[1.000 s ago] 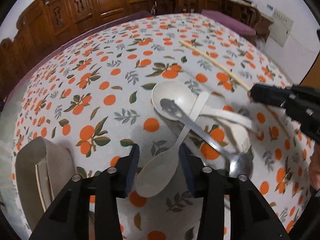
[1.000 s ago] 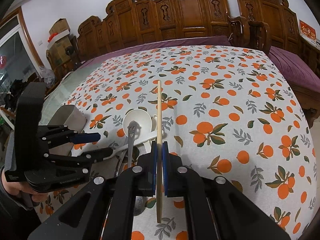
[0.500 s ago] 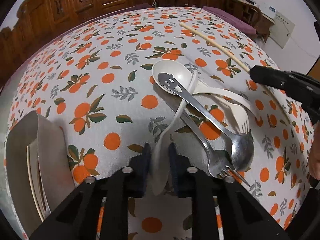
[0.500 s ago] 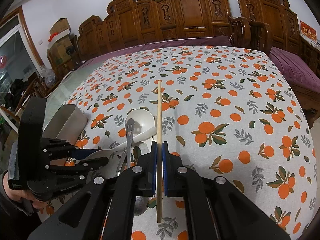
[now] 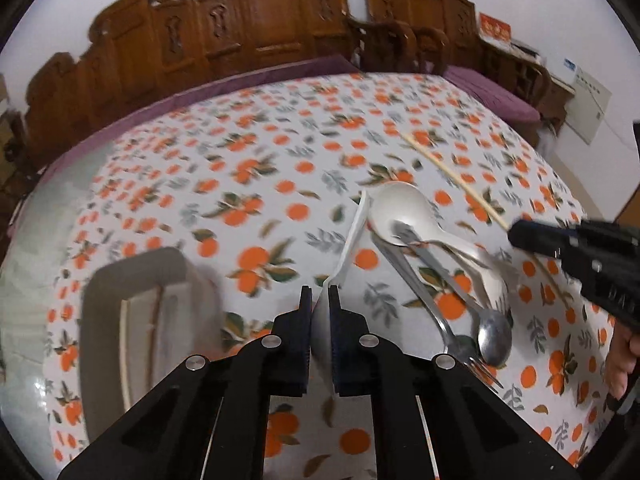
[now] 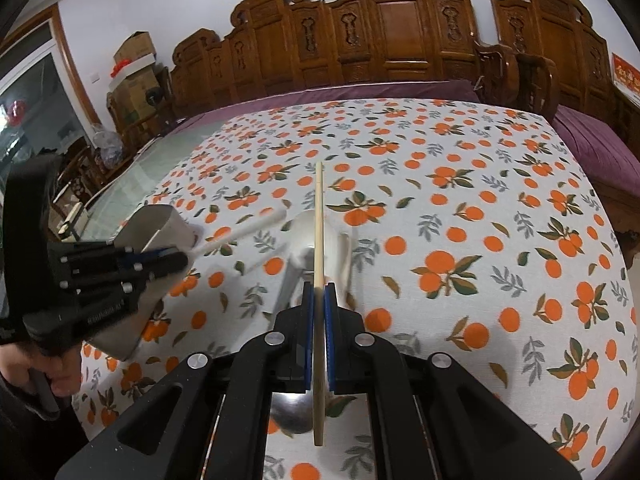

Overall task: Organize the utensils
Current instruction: 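Grasp a white plastic spoon with the left tool while the right holds the chopstick, then lower the white plastic spoon into the grey tray and open the left tool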

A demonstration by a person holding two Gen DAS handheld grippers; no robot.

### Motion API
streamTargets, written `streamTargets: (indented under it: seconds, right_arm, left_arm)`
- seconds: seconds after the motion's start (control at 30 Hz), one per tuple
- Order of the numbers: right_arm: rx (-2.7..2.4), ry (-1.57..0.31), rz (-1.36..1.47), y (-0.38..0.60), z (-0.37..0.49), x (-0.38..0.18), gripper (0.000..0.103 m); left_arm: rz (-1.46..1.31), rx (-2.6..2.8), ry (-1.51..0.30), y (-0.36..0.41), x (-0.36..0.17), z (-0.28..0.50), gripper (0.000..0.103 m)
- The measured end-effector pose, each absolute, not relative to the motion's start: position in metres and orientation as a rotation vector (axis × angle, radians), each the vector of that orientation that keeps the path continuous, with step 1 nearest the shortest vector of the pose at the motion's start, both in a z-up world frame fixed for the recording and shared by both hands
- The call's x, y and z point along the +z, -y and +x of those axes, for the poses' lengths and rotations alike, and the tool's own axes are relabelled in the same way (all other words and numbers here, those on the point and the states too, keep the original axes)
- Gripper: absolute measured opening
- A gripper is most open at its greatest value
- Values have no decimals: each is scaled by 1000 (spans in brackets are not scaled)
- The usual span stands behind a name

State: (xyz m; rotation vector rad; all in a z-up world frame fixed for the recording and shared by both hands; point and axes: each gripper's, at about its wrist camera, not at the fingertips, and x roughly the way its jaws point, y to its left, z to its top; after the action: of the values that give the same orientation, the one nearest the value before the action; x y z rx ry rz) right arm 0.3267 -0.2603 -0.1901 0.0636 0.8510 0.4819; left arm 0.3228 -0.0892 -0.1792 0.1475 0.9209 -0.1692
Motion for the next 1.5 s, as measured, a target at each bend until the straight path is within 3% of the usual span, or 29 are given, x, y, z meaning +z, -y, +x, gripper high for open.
streamTargets:
  seconds: [0.77,1.5]
  right_arm:
    - [567,-850,-27,185,284,-182,6]
    - [633,-835,-96,140,262,-176,6]
  left_arm:
    - [104,-29,-868,-14,-144,269,7]
    - [89,39,-954,-48,-188,277,8]
